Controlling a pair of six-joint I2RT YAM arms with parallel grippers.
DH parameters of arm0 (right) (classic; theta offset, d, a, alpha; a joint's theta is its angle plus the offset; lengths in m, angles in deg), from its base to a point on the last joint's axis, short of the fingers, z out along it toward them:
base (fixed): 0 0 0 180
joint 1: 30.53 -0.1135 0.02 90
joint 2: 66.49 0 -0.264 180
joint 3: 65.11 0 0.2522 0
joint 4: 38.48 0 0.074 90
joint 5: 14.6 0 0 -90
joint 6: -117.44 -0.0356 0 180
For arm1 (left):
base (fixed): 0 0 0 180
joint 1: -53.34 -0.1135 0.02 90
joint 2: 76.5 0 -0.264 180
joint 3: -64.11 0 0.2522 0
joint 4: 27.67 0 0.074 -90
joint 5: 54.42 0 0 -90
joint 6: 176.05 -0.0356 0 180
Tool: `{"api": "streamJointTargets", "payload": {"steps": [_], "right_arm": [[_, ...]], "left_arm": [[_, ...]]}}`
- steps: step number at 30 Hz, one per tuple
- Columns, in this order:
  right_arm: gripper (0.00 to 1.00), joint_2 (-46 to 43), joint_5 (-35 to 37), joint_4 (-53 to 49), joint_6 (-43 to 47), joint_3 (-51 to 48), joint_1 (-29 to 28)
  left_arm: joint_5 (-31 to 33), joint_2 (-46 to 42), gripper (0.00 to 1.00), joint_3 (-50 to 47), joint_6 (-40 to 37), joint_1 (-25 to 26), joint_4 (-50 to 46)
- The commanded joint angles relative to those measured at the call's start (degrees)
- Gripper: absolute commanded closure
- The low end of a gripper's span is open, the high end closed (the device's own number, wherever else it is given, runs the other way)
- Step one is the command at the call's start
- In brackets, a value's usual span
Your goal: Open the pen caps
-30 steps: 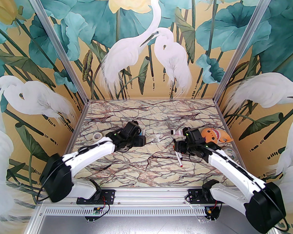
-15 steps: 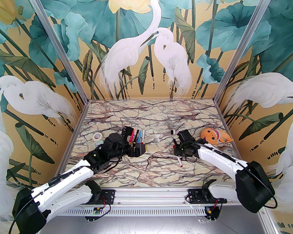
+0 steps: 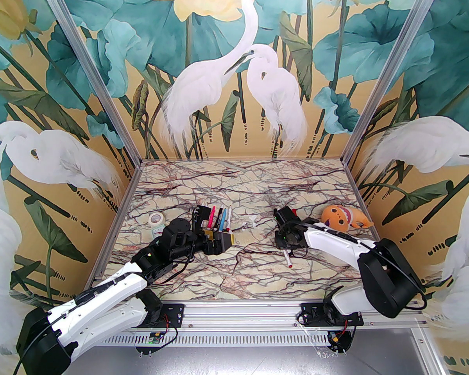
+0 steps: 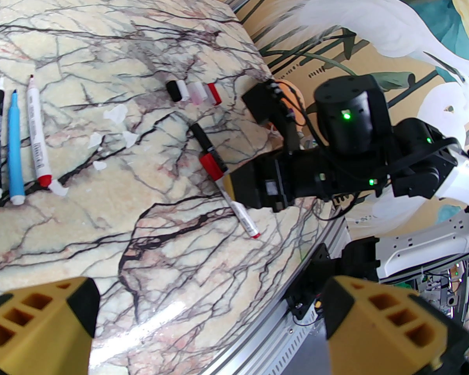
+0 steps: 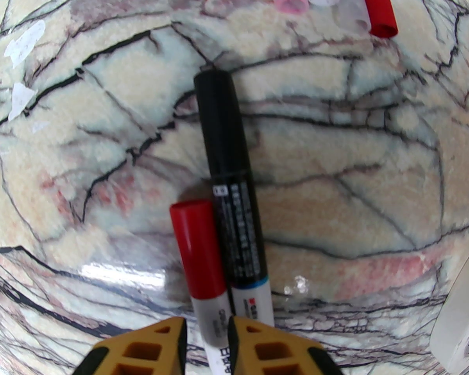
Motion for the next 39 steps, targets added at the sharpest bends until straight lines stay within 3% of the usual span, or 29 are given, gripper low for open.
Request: {"api": "streamJointTargets", "payload": {"steps": [1,14,27,39], "right_arm": [[0.73,1.6,1.9,-0.6,1.4,2.0,-0.5],[0.72,8.0,4.5,-1.2,2.5,6.9,-3.9],[0.68,15.1,6.4,-2.1,3.2,12.4,-7.2],[0.76,11.4,7.0,-0.9,3.0,12.4,-7.5]], "left_arm": [[-2.8,1.4,0.01,-0.2,1.5,-0.3,2.8],[-4.5,2.7,0.01,0.3,1.0,-0.3,1.8],[-6.4,3.8,0.01,-3.4,4.3,-0.2,6.8],[-8.6,5.6,0.01,-6.7,8.3,0.7,14.9]]}}
